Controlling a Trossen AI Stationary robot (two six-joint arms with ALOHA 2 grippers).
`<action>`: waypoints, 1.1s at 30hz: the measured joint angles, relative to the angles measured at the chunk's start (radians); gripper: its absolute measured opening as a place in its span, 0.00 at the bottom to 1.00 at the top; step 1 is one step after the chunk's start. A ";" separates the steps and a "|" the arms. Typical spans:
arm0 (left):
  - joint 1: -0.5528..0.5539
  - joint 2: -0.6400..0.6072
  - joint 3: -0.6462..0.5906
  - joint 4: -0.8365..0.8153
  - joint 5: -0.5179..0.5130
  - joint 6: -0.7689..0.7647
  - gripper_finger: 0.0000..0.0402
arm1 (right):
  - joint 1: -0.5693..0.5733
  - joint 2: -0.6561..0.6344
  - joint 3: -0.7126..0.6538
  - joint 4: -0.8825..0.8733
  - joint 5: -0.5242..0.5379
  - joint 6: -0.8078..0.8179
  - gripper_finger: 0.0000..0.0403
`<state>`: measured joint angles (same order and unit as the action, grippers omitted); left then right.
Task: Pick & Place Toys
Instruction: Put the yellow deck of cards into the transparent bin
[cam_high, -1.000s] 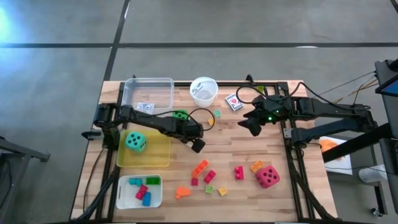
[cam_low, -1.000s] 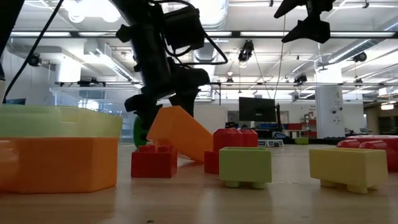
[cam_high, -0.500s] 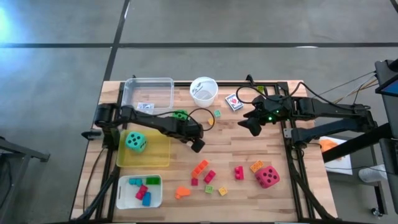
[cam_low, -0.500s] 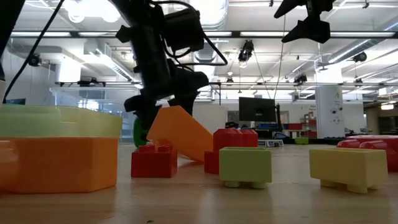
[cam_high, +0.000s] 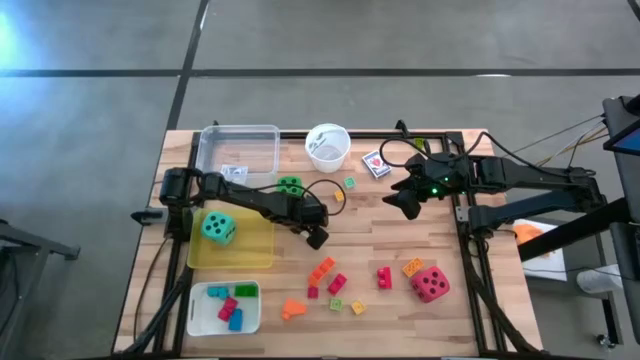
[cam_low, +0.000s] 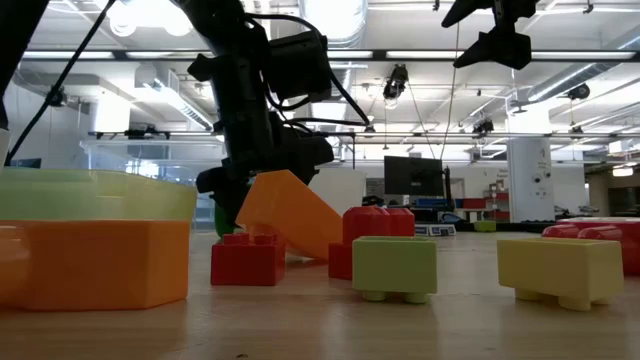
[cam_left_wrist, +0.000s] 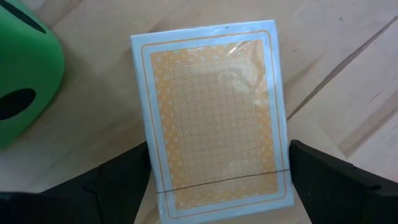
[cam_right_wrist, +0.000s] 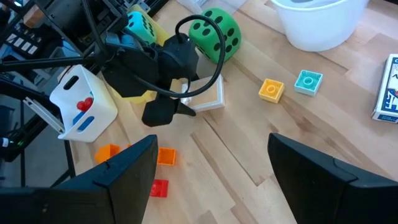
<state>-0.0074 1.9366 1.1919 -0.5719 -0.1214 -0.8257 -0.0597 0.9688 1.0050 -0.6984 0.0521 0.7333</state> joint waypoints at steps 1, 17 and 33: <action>-0.002 0.000 0.000 0.001 -0.003 0.001 0.88 | 0.000 0.000 0.000 0.000 0.000 -0.001 0.74; -0.004 -0.003 0.002 0.014 0.002 0.092 0.70 | 0.000 0.000 0.000 0.000 0.000 -0.002 0.74; -0.005 -0.049 0.001 0.046 0.055 0.144 0.34 | 0.000 0.000 0.000 0.000 0.000 -0.003 0.74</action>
<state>-0.0124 1.8873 1.1927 -0.5259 -0.0661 -0.6815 -0.0593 0.9688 1.0050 -0.6979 0.0525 0.7303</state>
